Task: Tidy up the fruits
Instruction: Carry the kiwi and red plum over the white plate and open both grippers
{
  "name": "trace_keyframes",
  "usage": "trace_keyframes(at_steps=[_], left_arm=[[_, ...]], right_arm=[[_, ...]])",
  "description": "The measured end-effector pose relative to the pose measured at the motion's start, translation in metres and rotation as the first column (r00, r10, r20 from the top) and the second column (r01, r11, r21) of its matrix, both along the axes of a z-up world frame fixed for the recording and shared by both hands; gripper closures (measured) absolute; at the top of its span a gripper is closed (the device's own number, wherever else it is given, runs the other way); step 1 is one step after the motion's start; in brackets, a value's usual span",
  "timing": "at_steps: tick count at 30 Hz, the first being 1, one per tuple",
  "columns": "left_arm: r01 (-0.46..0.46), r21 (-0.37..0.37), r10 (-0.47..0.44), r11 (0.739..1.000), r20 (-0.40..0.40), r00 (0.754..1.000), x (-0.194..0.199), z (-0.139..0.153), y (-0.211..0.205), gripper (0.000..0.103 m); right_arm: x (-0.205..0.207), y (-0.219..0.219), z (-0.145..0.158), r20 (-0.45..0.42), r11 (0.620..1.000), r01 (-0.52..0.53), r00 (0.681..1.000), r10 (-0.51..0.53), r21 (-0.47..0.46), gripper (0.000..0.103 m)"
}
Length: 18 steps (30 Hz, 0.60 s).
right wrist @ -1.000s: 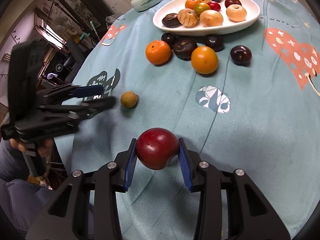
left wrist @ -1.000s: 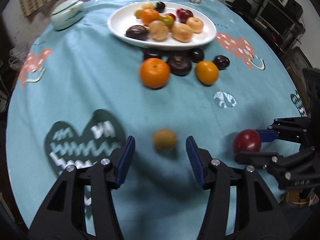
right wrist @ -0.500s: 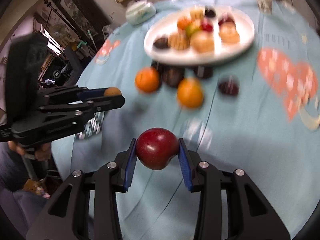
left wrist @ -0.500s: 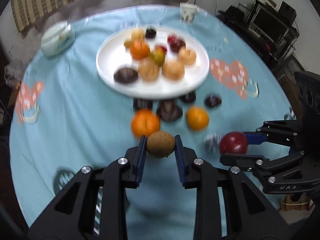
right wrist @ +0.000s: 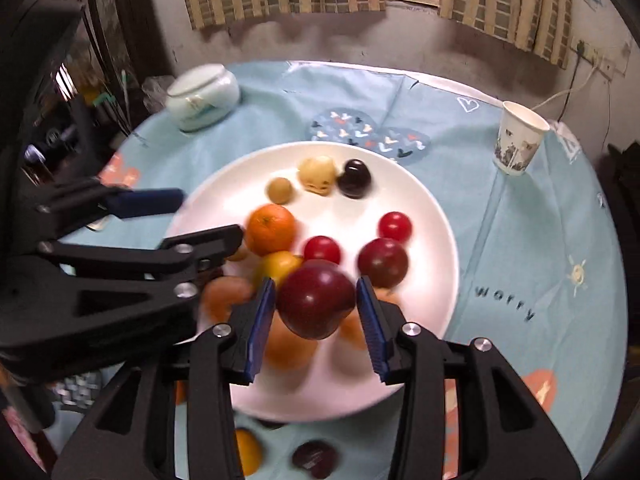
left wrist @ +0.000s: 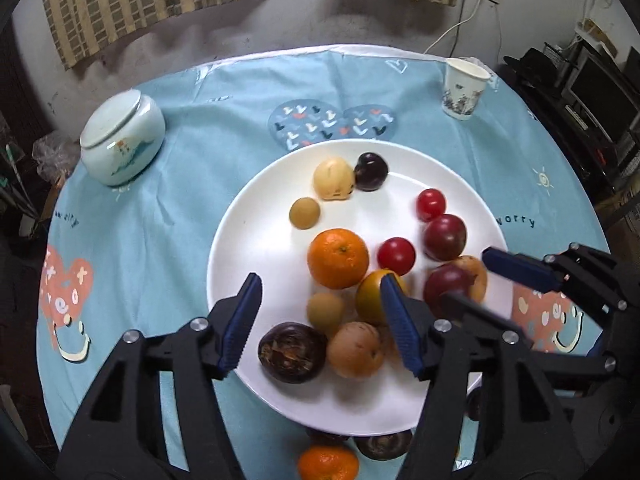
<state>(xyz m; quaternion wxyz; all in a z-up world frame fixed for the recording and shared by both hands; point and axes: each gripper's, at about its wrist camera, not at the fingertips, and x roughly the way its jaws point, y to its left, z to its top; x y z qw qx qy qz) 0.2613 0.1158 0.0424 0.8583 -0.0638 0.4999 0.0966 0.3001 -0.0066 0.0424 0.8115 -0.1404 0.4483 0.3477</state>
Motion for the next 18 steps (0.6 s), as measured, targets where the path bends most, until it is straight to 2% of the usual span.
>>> trace_keyframes(at_steps=[4, 7, 9, 10, 14, 18], left_arm=[[-0.021, -0.013, 0.021, 1.000, 0.005, 1.000, -0.009, -0.003, 0.013, 0.040], [-0.033, -0.041, 0.034, 0.999, 0.039, 0.999, -0.025, 0.006, 0.019, 0.037], [-0.009, -0.037, 0.012, 0.999, 0.069, 0.998, -0.044, 0.016, 0.015, 0.033], [0.005, -0.027, -0.003, 1.000, 0.080, 0.997, -0.053, 0.020, 0.012, 0.032], [0.065, 0.020, -0.067, 0.998, 0.094, 0.993, -0.094, 0.030, -0.007, 0.026], [0.109, 0.032, -0.111, 0.993, 0.069, 0.991, -0.144, 0.022, -0.032, 0.018]], right_arm=[[0.006, -0.018, 0.002, -0.027, 0.998, 0.035, 0.999, -0.033, 0.053, 0.058], [0.001, -0.035, 0.004, -0.082, 0.993, 0.074, 0.994, -0.067, 0.090, 0.057], [-0.011, -0.048, 0.005, -0.114, 0.991, 0.082, 0.991, -0.070, 0.107, 0.057], [-0.020, -0.054, 0.004, -0.127, 0.990, 0.080, 0.990, -0.065, 0.115, 0.056], [-0.074, -0.075, -0.002, -0.183, 0.989, 0.063, 0.982, -0.037, 0.136, 0.042], [-0.134, -0.086, -0.016, -0.223, 0.990, 0.057, 0.974, -0.026, 0.131, 0.042]])
